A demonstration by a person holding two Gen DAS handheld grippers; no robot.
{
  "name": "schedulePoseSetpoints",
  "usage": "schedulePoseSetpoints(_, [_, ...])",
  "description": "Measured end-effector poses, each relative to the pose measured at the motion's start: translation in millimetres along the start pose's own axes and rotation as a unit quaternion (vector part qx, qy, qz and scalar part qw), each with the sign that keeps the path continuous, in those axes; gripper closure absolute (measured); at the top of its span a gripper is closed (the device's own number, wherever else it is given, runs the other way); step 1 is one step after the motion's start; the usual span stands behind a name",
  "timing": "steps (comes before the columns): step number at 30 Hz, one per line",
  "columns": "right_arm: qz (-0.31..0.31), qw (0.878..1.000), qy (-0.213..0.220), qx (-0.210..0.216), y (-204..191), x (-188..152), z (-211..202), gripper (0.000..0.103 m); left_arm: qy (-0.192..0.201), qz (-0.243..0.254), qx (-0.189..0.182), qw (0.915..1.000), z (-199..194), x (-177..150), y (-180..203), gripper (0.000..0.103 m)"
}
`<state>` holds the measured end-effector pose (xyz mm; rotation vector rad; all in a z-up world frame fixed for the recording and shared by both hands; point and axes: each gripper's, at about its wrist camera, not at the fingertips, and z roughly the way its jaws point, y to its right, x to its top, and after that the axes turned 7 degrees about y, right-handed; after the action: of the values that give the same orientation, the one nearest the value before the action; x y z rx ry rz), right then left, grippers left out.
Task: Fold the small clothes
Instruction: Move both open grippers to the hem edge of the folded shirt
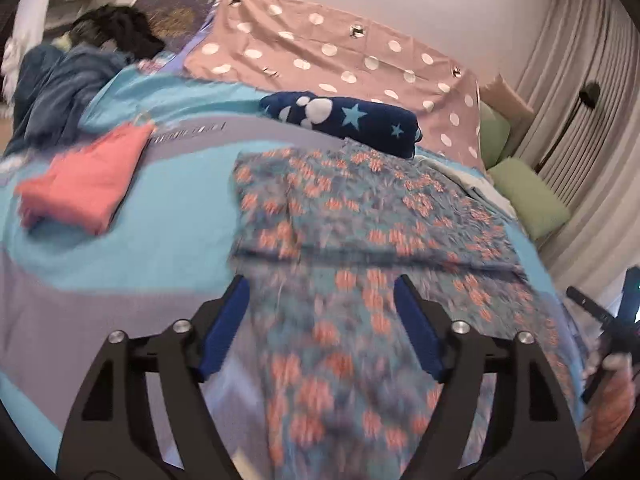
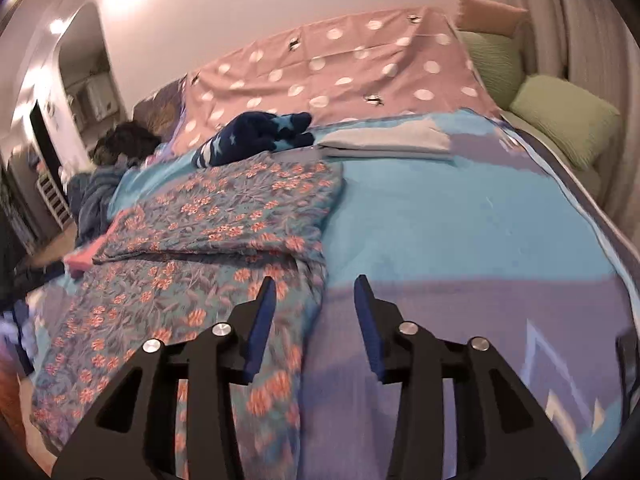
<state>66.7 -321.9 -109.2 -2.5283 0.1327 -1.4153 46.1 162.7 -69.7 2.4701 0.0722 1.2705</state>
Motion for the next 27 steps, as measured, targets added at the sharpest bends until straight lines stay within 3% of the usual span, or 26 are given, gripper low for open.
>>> schedulePoseSetpoints(4, [0.067,0.997,-0.03,0.038,10.7,-22.8,-19.0,0.06,-0.019,-0.024,-0.005,0.9995,-22.3,-29.6,-15.3,0.024])
schedulePoseSetpoints(11, [0.07,0.99,-0.083,0.084,-5.3,-65.0,-57.0,0.06,-0.051,-0.052,-0.043,0.9964,-59.9,-81.6,-23.9,0.024])
schedulePoseSetpoints(22, [0.128,0.982,-0.107,0.084,7.1,-122.5,-111.4,0.06,-0.07,-0.043,-0.1,0.9916,-116.9,-133.1,-15.1,0.024])
schedulePoseSetpoints(27, [0.17,0.973,-0.118,0.106,16.6,-144.2,-129.5,0.06,-0.061,-0.052,-0.134,0.9877,-133.1,-160.0,-8.9,0.024])
